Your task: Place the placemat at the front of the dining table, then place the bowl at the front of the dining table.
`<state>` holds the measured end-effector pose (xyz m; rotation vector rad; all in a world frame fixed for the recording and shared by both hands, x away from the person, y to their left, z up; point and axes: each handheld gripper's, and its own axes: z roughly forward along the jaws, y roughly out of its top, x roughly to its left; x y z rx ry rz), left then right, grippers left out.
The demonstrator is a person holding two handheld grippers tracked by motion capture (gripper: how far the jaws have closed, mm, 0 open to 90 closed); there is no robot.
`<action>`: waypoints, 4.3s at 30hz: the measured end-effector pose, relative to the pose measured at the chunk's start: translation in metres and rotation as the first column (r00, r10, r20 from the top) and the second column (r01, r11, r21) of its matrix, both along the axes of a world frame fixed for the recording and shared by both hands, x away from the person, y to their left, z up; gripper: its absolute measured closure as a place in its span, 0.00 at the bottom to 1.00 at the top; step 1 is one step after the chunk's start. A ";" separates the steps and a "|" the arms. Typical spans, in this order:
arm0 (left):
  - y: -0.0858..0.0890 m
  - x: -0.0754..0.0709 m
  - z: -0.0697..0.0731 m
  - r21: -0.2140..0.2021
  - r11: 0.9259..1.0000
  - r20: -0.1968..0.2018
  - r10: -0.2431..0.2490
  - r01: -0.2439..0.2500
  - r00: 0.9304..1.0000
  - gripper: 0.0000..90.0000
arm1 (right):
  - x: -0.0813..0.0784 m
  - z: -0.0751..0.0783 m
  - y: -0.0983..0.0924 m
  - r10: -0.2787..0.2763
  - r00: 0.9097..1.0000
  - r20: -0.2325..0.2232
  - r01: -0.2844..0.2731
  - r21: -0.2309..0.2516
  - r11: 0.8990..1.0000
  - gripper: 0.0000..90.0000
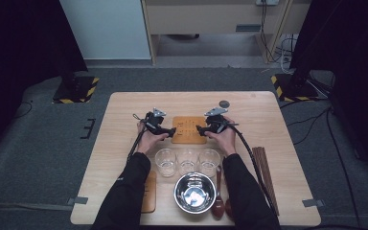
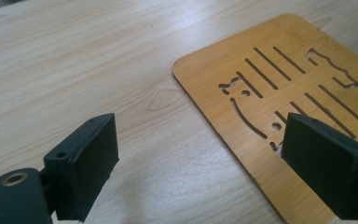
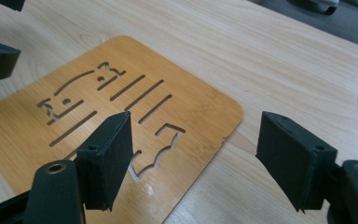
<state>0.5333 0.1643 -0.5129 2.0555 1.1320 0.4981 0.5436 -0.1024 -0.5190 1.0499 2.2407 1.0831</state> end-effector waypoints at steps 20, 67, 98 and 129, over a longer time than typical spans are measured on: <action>0.023 -0.035 0.044 -0.075 0.997 0.058 0.017 -0.013 0.998 0.16 | -0.025 0.068 -0.033 -0.090 0.994 0.062 0.088 0.023 0.996 0.26; 0.100 -0.141 0.057 -0.165 0.982 0.185 0.126 -0.095 0.975 0.38 | -0.137 0.069 -0.139 -0.196 0.979 0.062 0.189 0.105 0.976 0.24; 0.083 -0.197 0.050 -0.239 0.970 0.151 -0.015 0.051 0.988 0.38 | -0.167 0.018 -0.211 -0.352 0.935 -0.037 0.354 0.057 0.934 0.20; 0.045 -0.226 0.044 -0.189 0.960 0.096 -0.190 0.205 0.977 0.45 | -0.168 0.001 -0.238 -0.398 0.912 -0.097 0.402 0.025 0.915 0.17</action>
